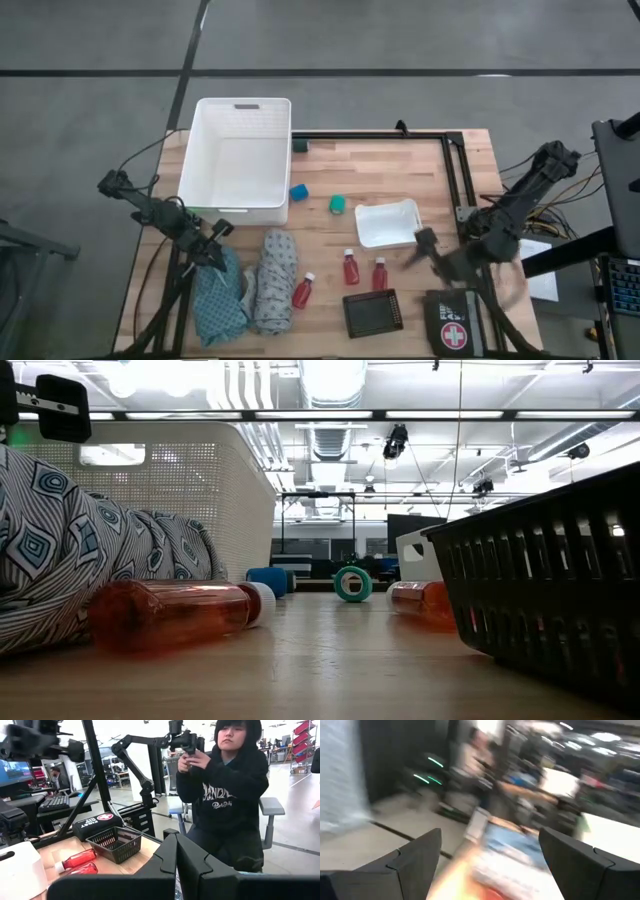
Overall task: Pick & place medical supplies in basket/bin
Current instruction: Put the light green bandage into the small white bin
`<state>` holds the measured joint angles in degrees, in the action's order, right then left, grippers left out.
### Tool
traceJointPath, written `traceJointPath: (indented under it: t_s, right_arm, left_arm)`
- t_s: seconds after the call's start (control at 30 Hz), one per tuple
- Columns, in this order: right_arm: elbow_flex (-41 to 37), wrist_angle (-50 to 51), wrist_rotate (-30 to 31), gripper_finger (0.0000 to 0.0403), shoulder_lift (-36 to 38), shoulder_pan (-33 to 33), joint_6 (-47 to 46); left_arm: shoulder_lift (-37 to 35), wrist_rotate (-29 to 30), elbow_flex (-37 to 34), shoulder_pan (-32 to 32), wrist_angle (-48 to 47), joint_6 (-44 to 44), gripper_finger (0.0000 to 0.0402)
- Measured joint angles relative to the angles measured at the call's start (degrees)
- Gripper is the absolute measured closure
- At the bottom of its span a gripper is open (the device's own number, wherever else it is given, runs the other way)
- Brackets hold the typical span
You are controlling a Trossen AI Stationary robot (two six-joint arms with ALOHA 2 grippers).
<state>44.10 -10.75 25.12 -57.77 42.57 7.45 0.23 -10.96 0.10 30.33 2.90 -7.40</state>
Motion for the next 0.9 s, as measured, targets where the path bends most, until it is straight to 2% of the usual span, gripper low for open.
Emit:
traceJointPath:
  t_s: [0.07, 0.13, 0.33, 0.43, 0.6, 0.77, 0.9]
  right_arm:
    - [1.55, 1.59, 3.63, 0.0071, -1.71, -4.86, 1.63]
    - [2.59, 1.65, 2.91, 0.0071, -2.93, -9.50, 1.97]
    - [4.60, 2.00, -12.62, 0.0071, -6.59, -21.62, -2.61]
    - [4.58, 2.17, -15.53, 0.0071, -8.62, -25.20, -3.87]
    - [4.49, 3.24, -18.20, 0.0071, -11.08, -28.10, -3.49]
    - [4.47, 4.71, -18.09, 0.0071, -11.90, -28.65, 4.85]
    - [4.41, 5.15, -18.11, 0.0071, -12.28, -28.59, 6.57]
  left_arm:
    - [0.00, 0.02, 0.02, -0.02, 0.02, -0.02, 0.0396]
    - [0.00, 0.00, 0.02, 0.00, 0.02, -0.02, 0.0396]
    - [0.02, 0.00, 0.02, 0.00, 0.02, 0.00, 0.0396]
    - [0.02, 0.01, 0.00, -0.01, 0.02, -0.01, 0.0396]
    - [0.02, 0.00, 0.00, 0.00, 0.00, 0.00, 0.0396]
    - [0.02, 0.01, 0.00, 0.00, 0.01, -0.02, 0.0396]
    - [0.02, 0.01, 0.00, -0.01, 0.00, 0.00, 0.0396]
